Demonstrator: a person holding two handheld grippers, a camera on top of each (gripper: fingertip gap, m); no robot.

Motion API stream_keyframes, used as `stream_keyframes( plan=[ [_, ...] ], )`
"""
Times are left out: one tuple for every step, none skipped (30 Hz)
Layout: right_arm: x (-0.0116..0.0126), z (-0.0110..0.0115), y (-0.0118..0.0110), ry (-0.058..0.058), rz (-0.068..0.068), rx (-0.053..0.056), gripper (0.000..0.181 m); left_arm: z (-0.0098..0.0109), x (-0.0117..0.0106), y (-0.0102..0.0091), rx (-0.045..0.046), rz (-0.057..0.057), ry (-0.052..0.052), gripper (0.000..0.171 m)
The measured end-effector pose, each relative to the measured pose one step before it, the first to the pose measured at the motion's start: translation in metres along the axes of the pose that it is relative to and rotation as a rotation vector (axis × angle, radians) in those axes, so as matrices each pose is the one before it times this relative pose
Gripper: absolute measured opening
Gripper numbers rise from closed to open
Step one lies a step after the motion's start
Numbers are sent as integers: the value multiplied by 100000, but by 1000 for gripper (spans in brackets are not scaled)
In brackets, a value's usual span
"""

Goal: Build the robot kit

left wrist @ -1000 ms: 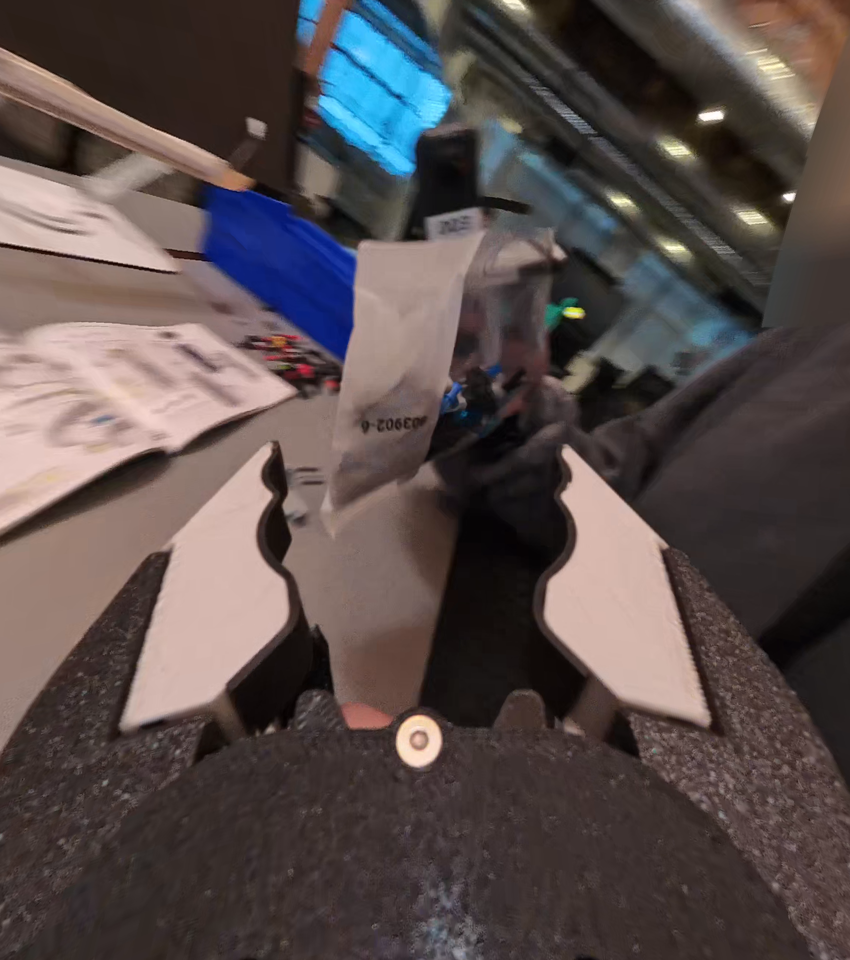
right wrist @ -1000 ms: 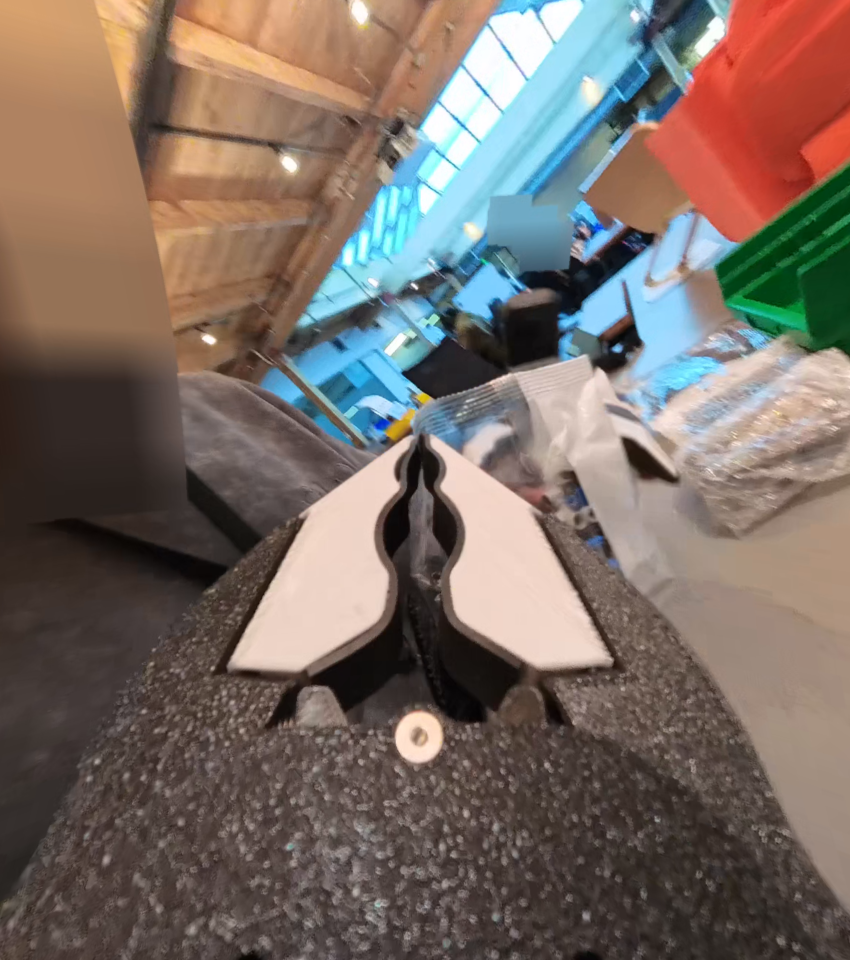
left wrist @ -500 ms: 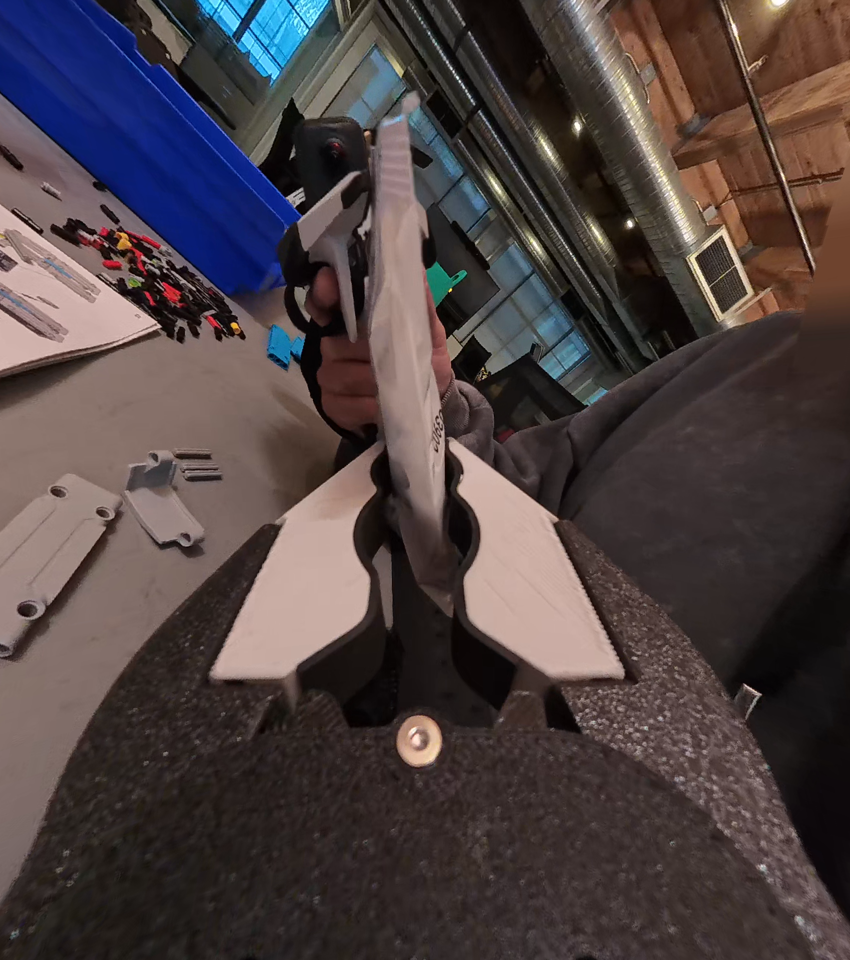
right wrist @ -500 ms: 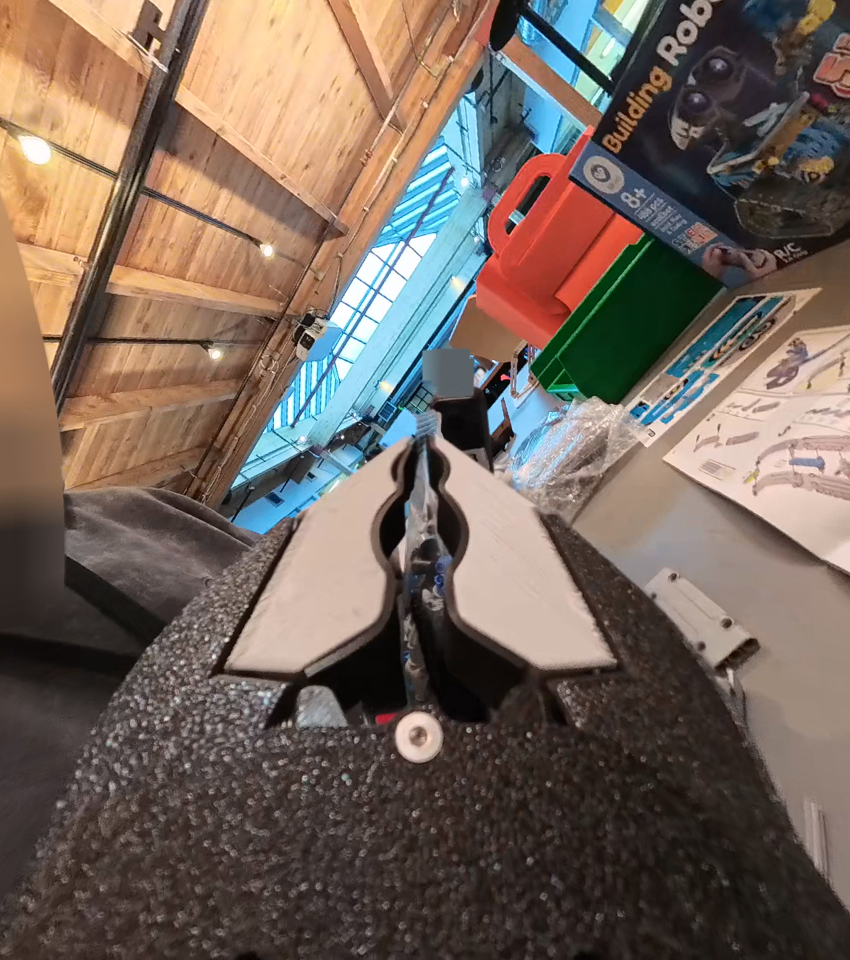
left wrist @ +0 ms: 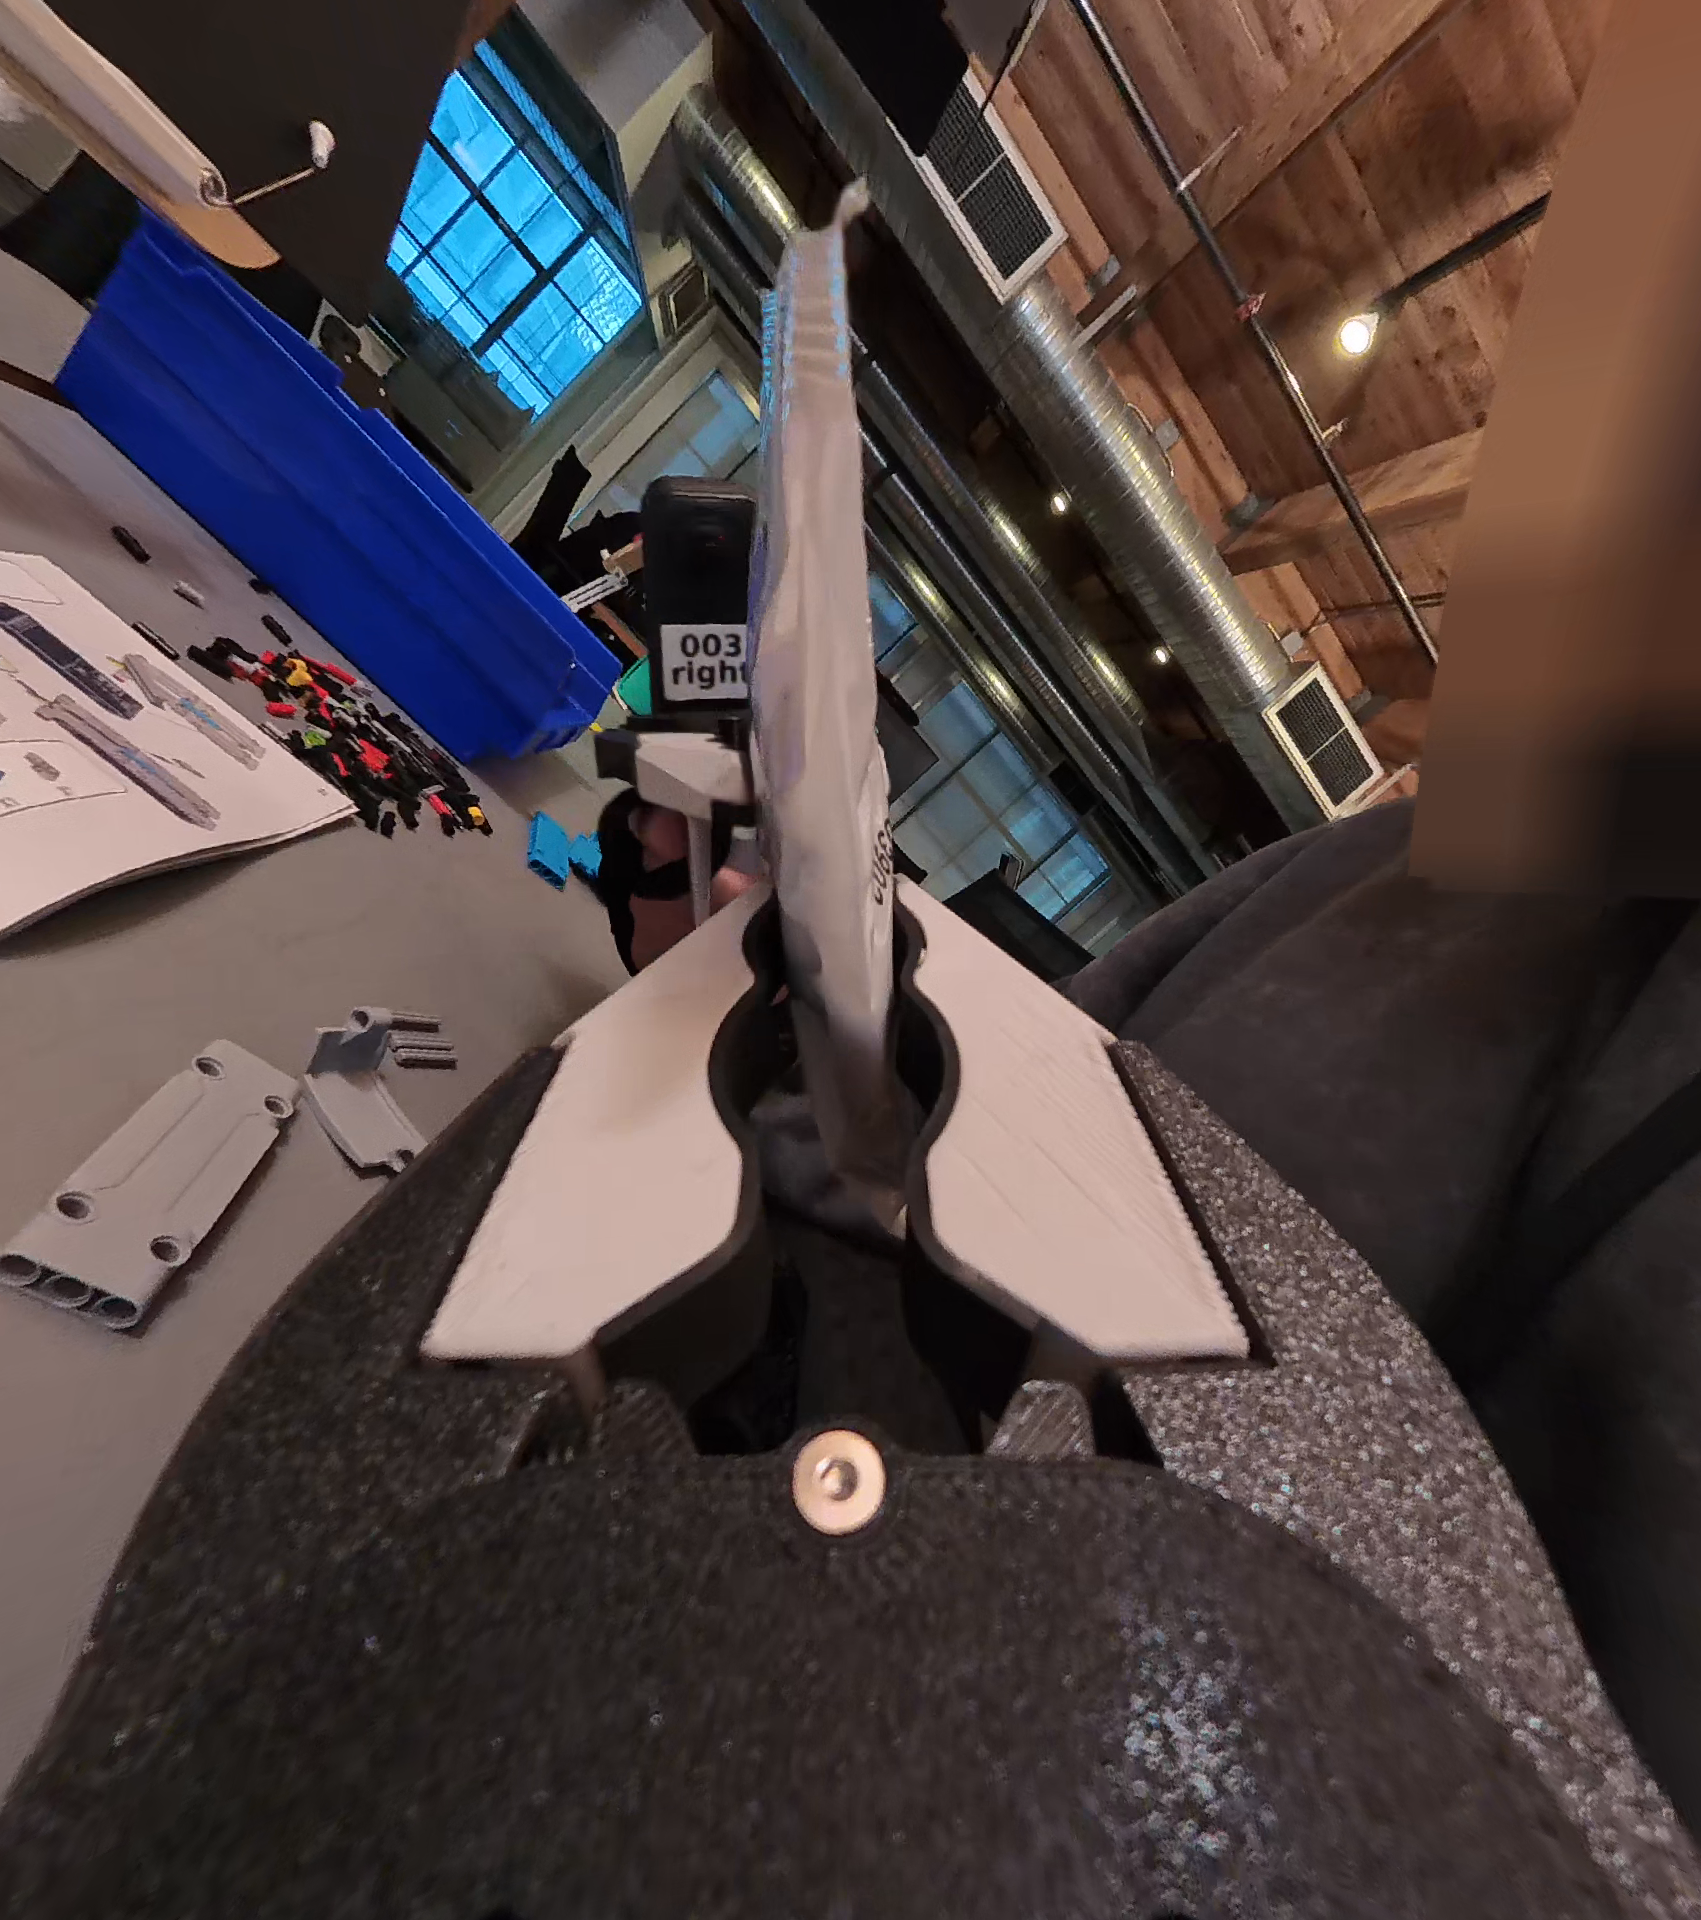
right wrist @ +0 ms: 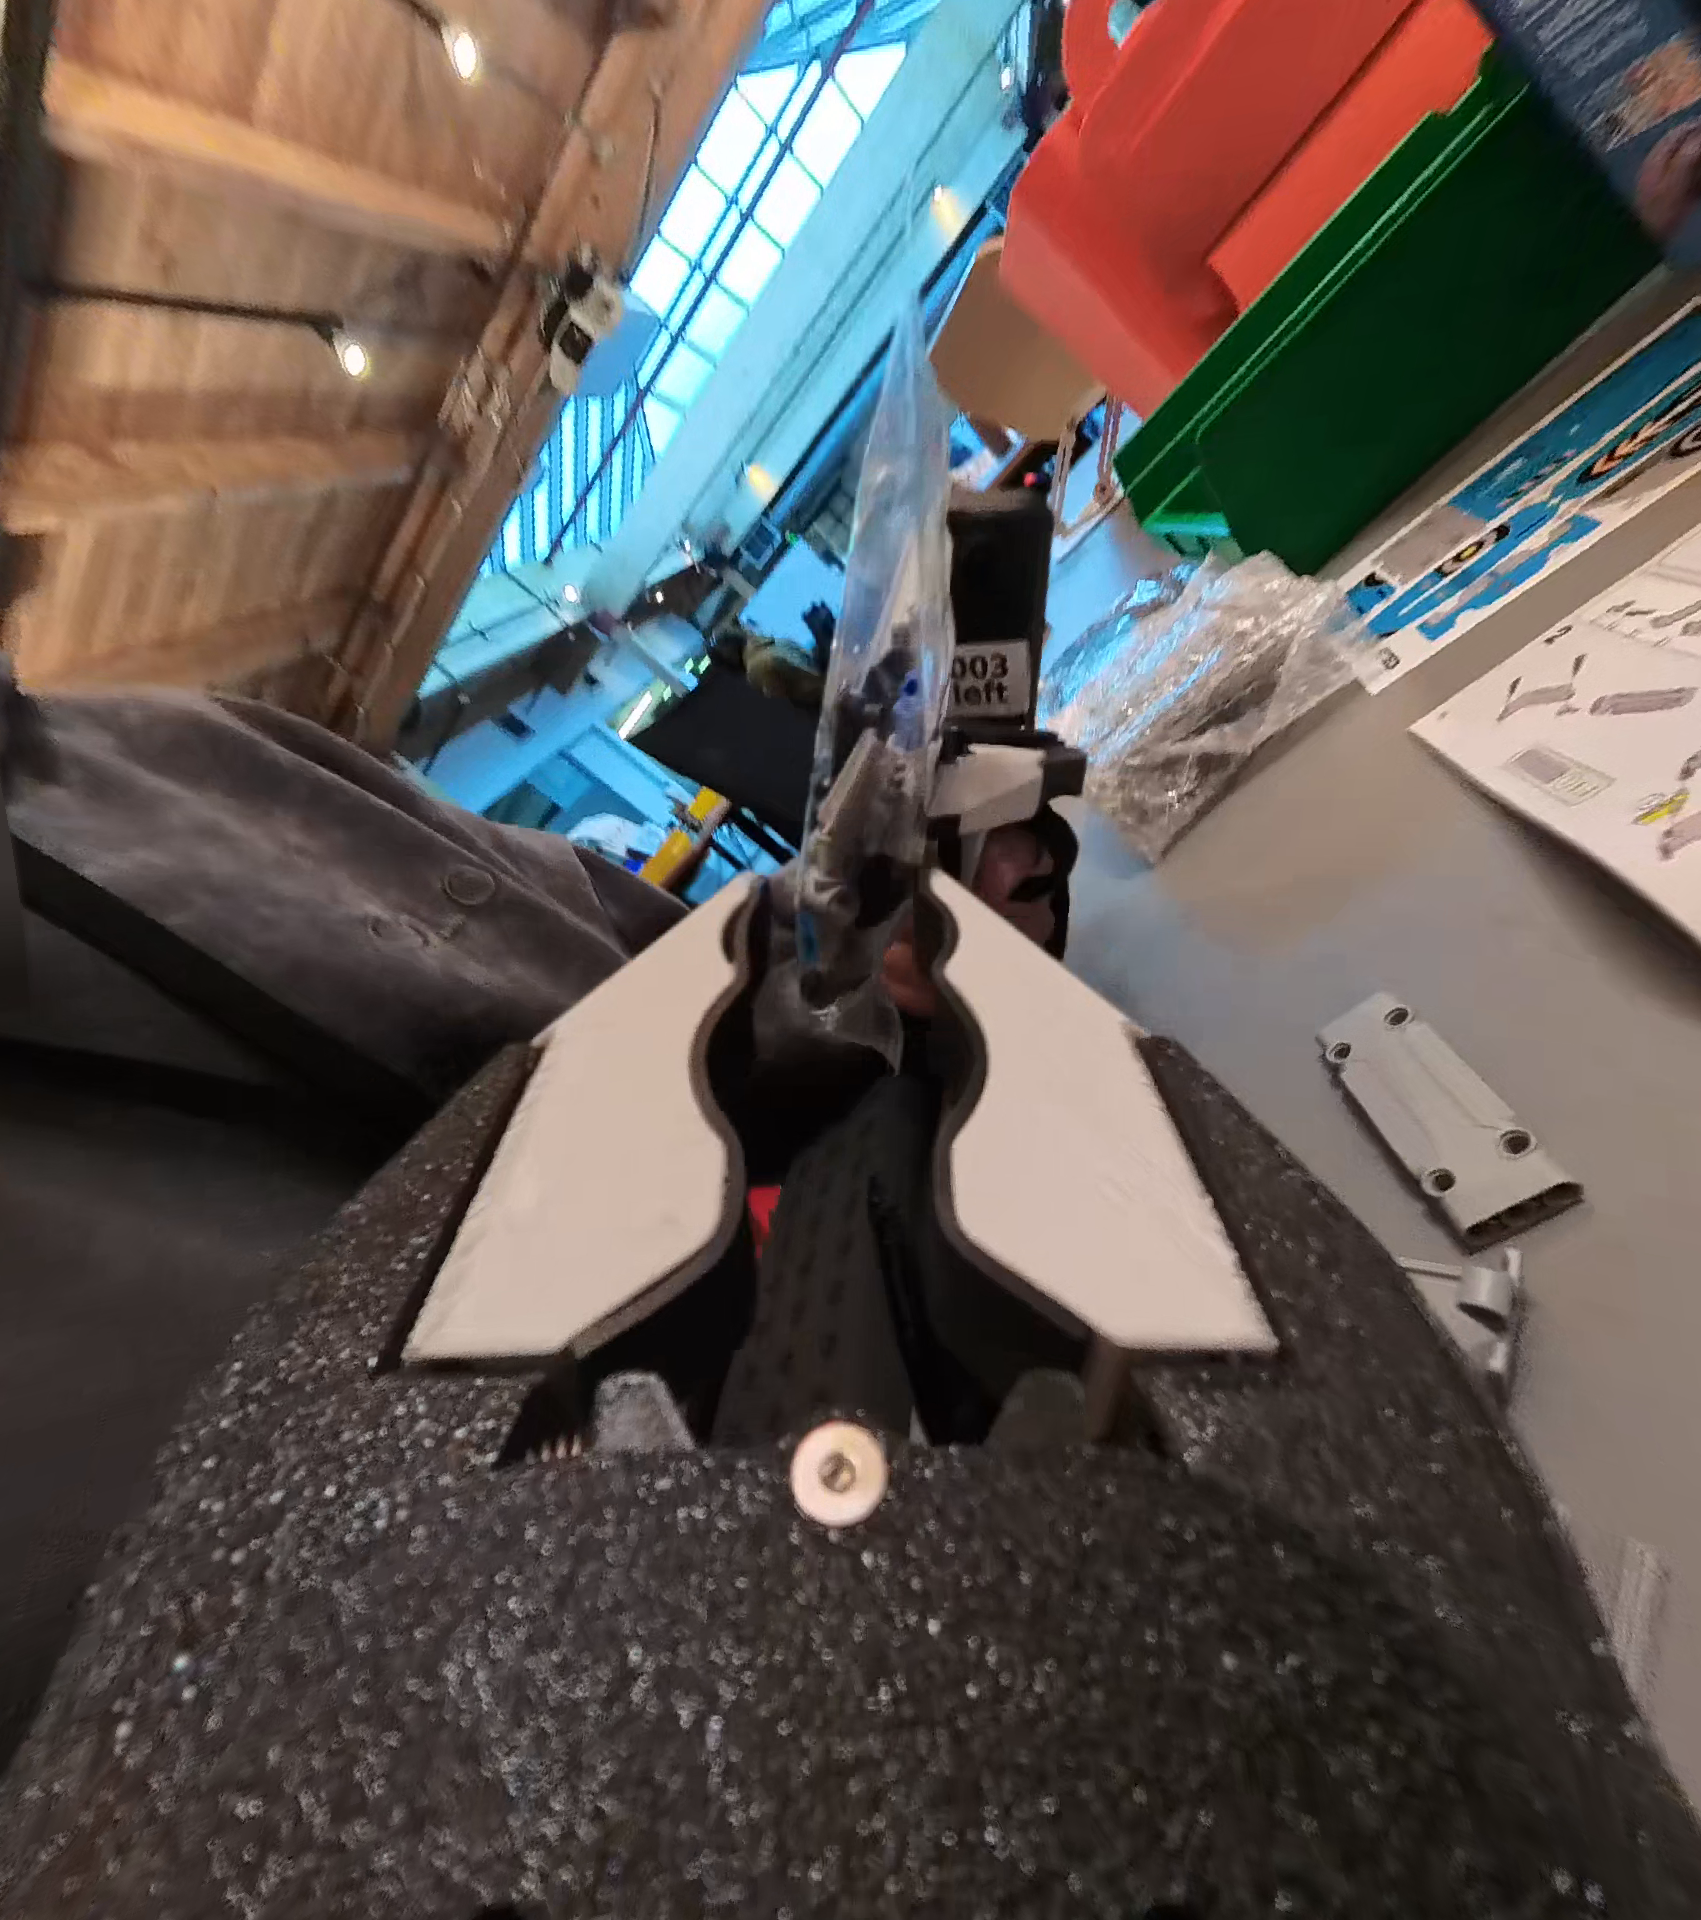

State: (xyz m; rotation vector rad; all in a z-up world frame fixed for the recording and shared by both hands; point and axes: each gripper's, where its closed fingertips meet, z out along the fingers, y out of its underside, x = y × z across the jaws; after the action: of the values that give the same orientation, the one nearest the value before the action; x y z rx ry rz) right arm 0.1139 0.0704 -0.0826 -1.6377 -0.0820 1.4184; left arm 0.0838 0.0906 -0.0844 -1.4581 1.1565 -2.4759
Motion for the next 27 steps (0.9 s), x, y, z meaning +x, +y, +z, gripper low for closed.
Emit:
stream_keyframes(
  plan=[
    [160, 243, 122, 1241, -1128, -673, 21, -74, 7, 9, 30, -441, 125, 16],
    [74, 107, -175, 531, -822, 1488, 19, -91, -59, -88, 662, -134, -402, 16],
    [-17, 99, -77, -431, 596, 688, 18, -64, -29, -75, 395, -83, -184, 15],
    [14, 40, -28, -396, 721, 248, 18, -45, -33, -26, 57, -204, -175, 16],
    [66, 31, -31, 49, 195, 403, 18, -37, -86, -44, 142, 17, -494, 16],
    [30, 15, -18, 29, -28, 359, 17, -17, -44, -34, 154, -103, -272, 16],
    [-3, 25, -13, 38, -384, 269, 17, -16, -2, -35, 245, -275, 54, 16],
    [-57, 25, 43, 42, -852, -254, 17, -20, 15, -14, 70, -325, 189, 16],
    [-38, 7, 86, 212, -721, -692, 15, -14, -29, 40, -263, -78, -153, 16],
    [136, -36, 88, 1250, -1128, -669, 10, -17, -155, 21, -319, 615, -1225, 16],
    [187, -53, 70, 1418, -736, -565, 10, -62, -239, -36, -79, 1444, -2102, 16],
    [189, -42, 88, 1241, -466, -611, 10, -107, -257, -97, 147, 1607, -2308, 16],
    [167, -58, 62, 1228, -673, -497, 10, -128, -189, -123, 361, 1028, -1523, 17],
    [65, -31, 42, 672, -529, -336, 10, -185, -85, -226, 988, 185, -627, 17],
    [28, -10, 75, 322, -377, -516, 10, -233, -48, -370, 1805, -352, -197, 17],
    [86, 18, 125, 579, -263, -867, 10, -287, -105, -479, 2565, -529, -383, 17],
    [174, 38, 256, 914, -161, -1538, 10, -321, -130, -529, 2758, -641, -478, 17],
    [208, 84, 393, 1102, -135, -2302, 10, -325, -144, -491, 2426, -540, -517, 18],
    [270, 120, 437, 1494, -336, -2534, 10, -319, -172, -474, 2160, -235, -831, 18],
    [223, 132, 422, 1463, -608, -2386, 9, -287, -106, -360, 1461, 485, -589, 13],
    [-20, 169, 350, 115, -806, -1970, 10, -195, 11, -39, -404, 1549, -106, 0],
    [-594, 176, 230, -3101, -780, -1271, 10, -75, -6, 138, -1431, 1358, -655, 0],
    [-785, 148, 128, -3885, -856, -980, 11, -12, 312, 148, -1284, 1034, 1129, 0],
    [-924, 128, 16, -4428, -1535, -349, 13, 1, 662, 53, -678, 619, 3014, 0],
    [-1013, 94, -111, -5003, -1471, 504, 19, 2, 891, 7, -347, 429, 4295, 0],
    [-1072, 23, -315, -5889, -530, 1730, 29, 6, 1031, 51, -594, -160, 5283, 0],
    [-927, -77, -493, -6044, 674, 2944, 36, 62, 990, 147, -1135, -307, 5206, 0]
  ],
)
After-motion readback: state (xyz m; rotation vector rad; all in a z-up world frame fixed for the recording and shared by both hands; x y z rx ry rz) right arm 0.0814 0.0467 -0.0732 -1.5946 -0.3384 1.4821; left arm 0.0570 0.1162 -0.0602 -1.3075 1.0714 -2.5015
